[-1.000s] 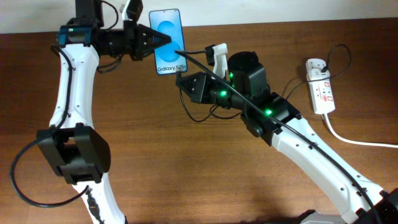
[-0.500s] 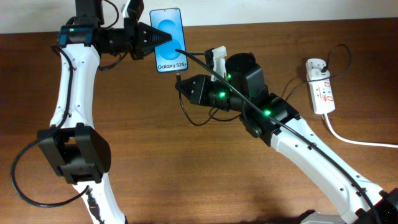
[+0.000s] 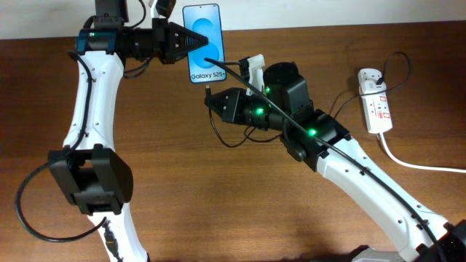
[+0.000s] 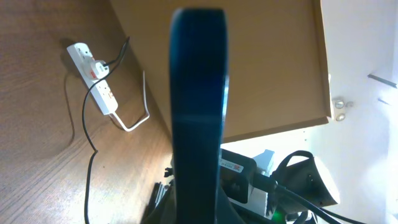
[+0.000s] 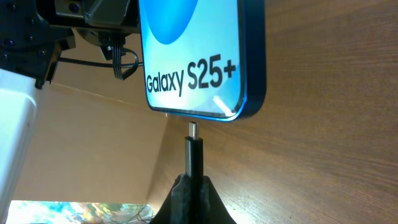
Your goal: Plug charger to phone and switch on socket
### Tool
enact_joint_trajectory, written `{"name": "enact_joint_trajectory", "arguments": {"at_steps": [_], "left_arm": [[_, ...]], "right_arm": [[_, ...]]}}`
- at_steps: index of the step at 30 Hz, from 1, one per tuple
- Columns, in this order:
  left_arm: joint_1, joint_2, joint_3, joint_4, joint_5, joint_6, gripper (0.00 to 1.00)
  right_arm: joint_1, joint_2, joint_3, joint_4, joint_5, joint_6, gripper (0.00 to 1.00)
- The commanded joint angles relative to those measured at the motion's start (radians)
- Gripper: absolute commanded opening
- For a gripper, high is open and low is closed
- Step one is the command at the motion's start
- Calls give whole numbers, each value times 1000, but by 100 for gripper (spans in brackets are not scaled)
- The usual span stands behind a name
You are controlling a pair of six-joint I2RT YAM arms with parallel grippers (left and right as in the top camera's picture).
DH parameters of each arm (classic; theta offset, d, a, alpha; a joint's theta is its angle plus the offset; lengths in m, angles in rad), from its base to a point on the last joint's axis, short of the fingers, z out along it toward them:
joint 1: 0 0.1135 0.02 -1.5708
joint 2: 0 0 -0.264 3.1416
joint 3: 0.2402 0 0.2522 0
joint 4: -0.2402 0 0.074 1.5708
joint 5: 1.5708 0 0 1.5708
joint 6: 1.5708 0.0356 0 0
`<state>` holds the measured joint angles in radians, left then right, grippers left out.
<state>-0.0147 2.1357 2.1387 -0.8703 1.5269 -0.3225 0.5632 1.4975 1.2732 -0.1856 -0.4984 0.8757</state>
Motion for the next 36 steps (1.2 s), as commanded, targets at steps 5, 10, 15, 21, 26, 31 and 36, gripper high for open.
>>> {"name": "enact_joint_trajectory", "arguments": {"at_steps": [5, 10, 15, 21, 26, 31, 36], "left_arm": [[5, -10, 7, 7, 47, 1, 0], [5, -10, 7, 6, 47, 0, 0], [5, -10, 7, 6, 47, -15, 0], [5, -10, 7, 6, 47, -14, 0], [5, -10, 7, 26, 47, -14, 0], [4, -10, 7, 24, 47, -29, 0], [5, -10, 7, 40, 47, -30, 0]], "right_arm": [[4, -3, 6, 25, -15, -106, 4], [-16, -3, 6, 24, -17, -109, 4], [-16, -2, 6, 18, -5, -112, 4], [-16, -2, 6, 26, 13, -108, 4], [-58, -3, 6, 33, -51, -108, 4], [-60, -2, 6, 23, -55, -103, 4], [-45, -2, 6, -6, -40, -97, 4]]}}
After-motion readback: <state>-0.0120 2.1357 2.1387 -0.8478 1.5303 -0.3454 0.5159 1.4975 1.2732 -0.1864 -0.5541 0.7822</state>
